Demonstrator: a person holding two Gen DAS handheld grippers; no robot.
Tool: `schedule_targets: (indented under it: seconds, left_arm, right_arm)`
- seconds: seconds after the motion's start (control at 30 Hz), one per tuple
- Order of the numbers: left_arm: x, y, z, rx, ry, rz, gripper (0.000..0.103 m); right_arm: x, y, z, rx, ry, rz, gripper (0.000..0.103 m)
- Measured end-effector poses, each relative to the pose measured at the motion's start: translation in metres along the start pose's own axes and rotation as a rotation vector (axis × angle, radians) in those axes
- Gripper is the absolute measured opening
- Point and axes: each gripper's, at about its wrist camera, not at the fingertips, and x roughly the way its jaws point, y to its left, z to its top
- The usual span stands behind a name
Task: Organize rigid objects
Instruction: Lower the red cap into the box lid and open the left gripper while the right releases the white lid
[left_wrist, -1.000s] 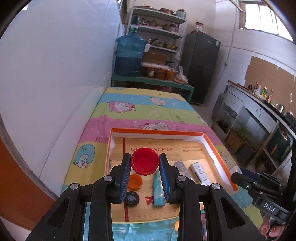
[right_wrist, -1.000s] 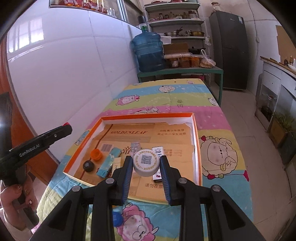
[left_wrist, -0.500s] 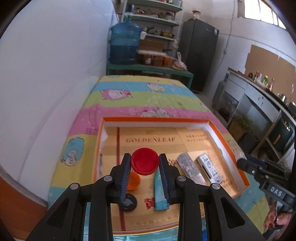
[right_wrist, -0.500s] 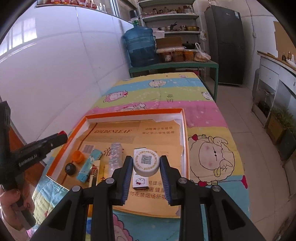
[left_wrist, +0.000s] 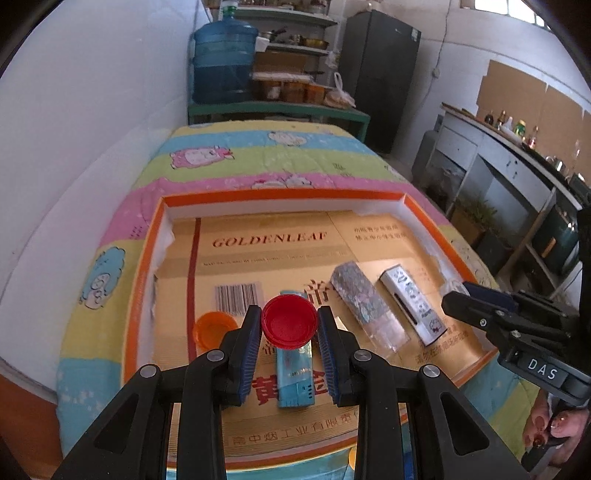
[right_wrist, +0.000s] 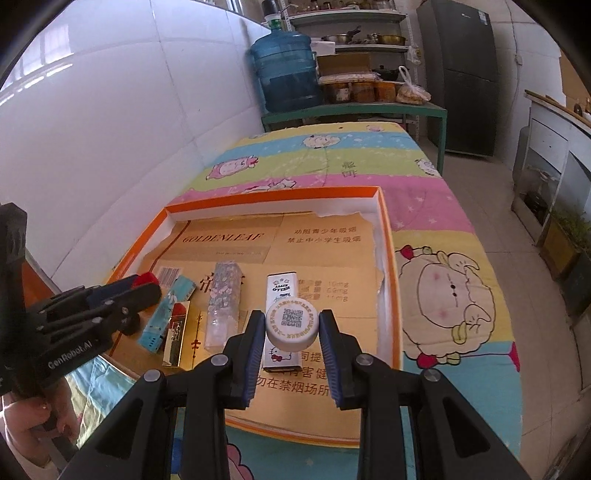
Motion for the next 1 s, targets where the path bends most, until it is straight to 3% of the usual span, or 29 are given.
schedule_targets:
  seconds: [1.0]
  left_arm:
    - [0.018,0.003,-0.009,-0.01,0.044,-0.009,0.032]
  right_arm:
    - [0.023,0.009,-0.002,-0.03,0.046,-0.001,0.031]
